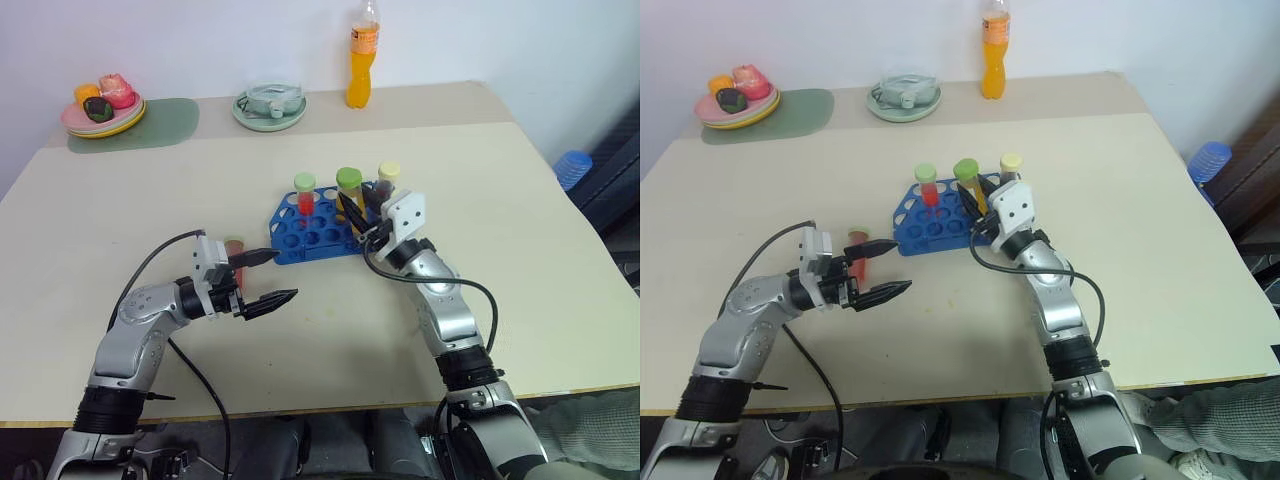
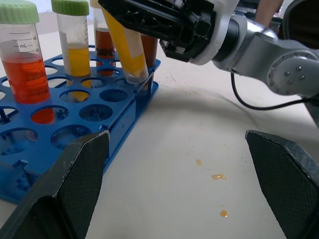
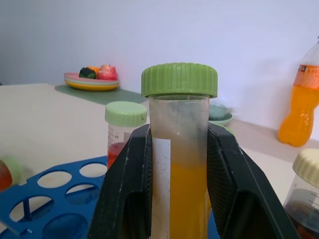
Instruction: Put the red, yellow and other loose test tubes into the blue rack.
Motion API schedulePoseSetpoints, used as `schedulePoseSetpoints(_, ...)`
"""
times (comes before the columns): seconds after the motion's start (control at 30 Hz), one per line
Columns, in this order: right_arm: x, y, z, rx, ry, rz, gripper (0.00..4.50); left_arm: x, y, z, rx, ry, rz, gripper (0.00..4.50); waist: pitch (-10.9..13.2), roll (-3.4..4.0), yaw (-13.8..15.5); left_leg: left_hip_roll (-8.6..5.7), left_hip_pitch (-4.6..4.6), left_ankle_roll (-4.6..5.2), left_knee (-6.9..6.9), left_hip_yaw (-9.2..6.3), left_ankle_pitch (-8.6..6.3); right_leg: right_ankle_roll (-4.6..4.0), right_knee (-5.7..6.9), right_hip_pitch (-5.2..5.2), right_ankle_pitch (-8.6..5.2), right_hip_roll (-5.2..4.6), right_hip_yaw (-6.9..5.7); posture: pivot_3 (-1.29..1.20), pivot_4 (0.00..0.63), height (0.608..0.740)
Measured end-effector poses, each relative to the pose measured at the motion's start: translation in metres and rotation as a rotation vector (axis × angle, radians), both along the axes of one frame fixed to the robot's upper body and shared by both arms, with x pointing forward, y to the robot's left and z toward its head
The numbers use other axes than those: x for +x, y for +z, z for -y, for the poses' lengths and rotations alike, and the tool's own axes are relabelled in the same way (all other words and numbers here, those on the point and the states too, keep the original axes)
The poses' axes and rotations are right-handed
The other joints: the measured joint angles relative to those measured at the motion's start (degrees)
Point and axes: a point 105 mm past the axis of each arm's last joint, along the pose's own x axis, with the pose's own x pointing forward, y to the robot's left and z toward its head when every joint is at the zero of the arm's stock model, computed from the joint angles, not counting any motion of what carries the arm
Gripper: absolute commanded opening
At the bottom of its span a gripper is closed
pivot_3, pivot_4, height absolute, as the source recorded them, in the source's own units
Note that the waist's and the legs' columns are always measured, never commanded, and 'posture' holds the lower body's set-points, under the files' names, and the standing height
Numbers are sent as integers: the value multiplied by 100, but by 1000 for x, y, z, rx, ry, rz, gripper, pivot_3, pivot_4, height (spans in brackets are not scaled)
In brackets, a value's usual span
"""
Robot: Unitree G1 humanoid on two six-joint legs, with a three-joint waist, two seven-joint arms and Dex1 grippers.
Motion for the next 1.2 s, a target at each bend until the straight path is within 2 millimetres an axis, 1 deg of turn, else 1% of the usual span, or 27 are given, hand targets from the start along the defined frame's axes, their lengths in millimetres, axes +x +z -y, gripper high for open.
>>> schedulePoseSetpoints(0.23,0,-3,-10,31,11,1,1056,0,4,0,0,6,0,4500,-2,3,-8,1,6,0,0,0,0,0,1,4,0,1,2,0,150,740)
schedulePoseSetpoints(0.53,2,-7,-16,50,5,2,1056,-1,5,-1,-3,16,-10,4500,-3,4,-16,1,11,0,-2,0,0,0,3,6,0,2,2,0,150,740)
schedulePoseSetpoints(0.7,6,-12,-14,63,-27,-3,1056,-3,5,-1,-4,17,-13,4500,-3,5,-17,1,22,0,-4,0,0,-1,3,16,0,3,3,0,150,740)
schedulePoseSetpoints(0.87,8,-17,-14,80,-46,-8,1056,-3,8,-2,-10,27,-12,4500,-4,5,-6,1,93,0,-29,0,-1,-2,-6,75,-1,3,6,0,150,740)
schedulePoseSetpoints(1.0,6,-18,-13,108,-47,-7,1056,-3,8,-3,-12,40,-16,4500,-4,5,-7,1,92,0,-29,0,-1,-2,-6,73,-1,3,9,0,150,740)
schedulePoseSetpoints(1.13,4,-25,-10,118,-50,-13,1056,-3,7,-4,-13,43,-19,4500,-3,5,-1,1,90,0,-30,0,-1,-2,-6,72,-1,4,9,0,150,740)
schedulePoseSetpoints(1.2,3,-27,-10,116,-47,-17,1880,-3,7,-4,-13,44,-19,4500,-3,5,-1,1,90,0,-31,0,-1,-2,-6,71,-2,4,9,0,150,740)
